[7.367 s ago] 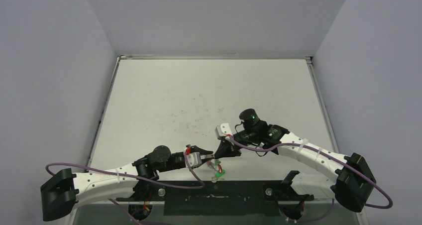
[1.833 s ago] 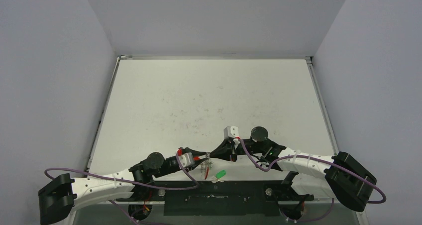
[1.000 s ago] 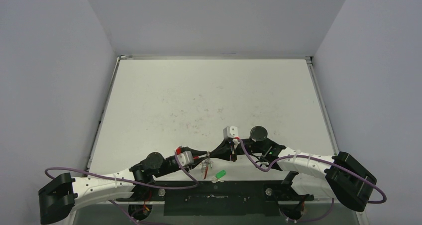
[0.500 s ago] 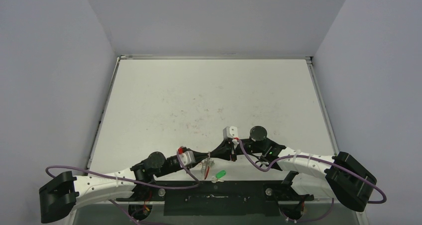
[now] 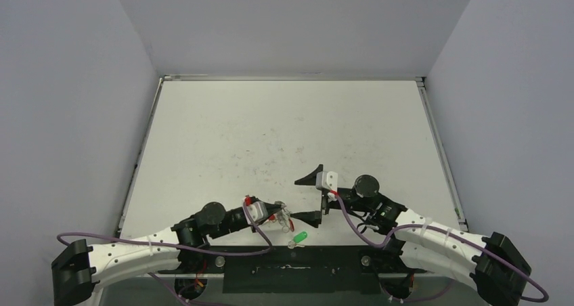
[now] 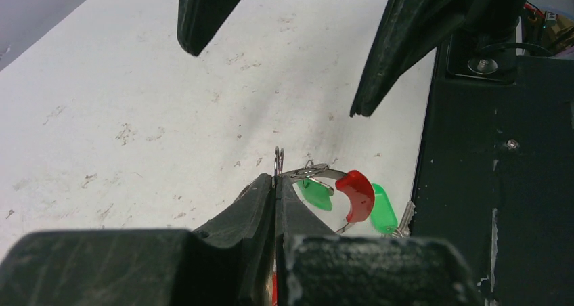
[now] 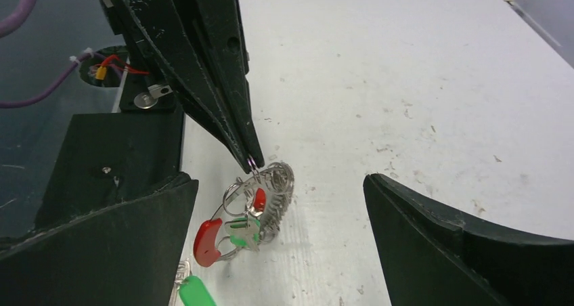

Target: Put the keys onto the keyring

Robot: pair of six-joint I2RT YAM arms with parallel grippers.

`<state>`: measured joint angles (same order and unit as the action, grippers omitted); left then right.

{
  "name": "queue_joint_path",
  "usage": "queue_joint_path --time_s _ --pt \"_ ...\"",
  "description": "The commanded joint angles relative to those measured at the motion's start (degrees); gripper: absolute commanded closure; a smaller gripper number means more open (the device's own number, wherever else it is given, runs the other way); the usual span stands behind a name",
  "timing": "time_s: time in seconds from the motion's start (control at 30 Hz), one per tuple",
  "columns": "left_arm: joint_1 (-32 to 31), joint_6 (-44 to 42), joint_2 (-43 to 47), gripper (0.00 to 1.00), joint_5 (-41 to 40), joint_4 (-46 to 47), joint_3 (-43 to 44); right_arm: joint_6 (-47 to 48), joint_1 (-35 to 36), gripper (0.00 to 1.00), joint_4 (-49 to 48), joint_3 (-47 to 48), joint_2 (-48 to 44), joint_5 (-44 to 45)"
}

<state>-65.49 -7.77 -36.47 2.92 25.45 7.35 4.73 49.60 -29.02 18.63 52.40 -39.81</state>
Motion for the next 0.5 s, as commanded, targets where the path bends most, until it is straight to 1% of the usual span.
queue_joint_path --time_s 0.0,0.07,0.1,0.17,0.33,0.37,0.4,0.47 --pt "0.2 -1.6 1.8 1.0 -1.0 -4.4 4.2 0.8 0.2 0.0 3.3 -0.5 -4.3 8.5" --pt "0.2 -2.0 2.6 1.0 -1.5 -7.5 5.1 -4.0 0.2 0.0 3.6 -1.1 -6.5 17.2" --pt "0.2 -2.1 3.0 1.0 -1.9 -9.1 5.7 -9.1 0.2 0.0 4.1 -1.3 -8.0 21.1" --pt "0.2 -2.1 3.7 1.0 -2.5 -13.0 7.2 -15.7 0.1 0.0 7.3 -0.9 -10.6 27.9" --pt "0.2 -1.9 5.8 1.0 -8.6 -22.3 10.9 -30.8 -0.4 0.0 26.7 4.2 -13.7 44.8" --pt "0.2 -2.0 6.4 1.0 -9.6 -24.0 11.8 -31.9 -0.5 0.0 32.2 5.4 -13.5 45.5" --pt "0.2 -2.1 7.0 1.0 -10.8 -25.1 12.5 -32.2 -0.5 0.0 35.3 6.4 -13.3 44.9" --pt "0.2 -2.8 8.2 1.0 -12.1 -30.0 14.0 -33.7 -0.6 0.0 38.9 7.3 -12.7 43.2"
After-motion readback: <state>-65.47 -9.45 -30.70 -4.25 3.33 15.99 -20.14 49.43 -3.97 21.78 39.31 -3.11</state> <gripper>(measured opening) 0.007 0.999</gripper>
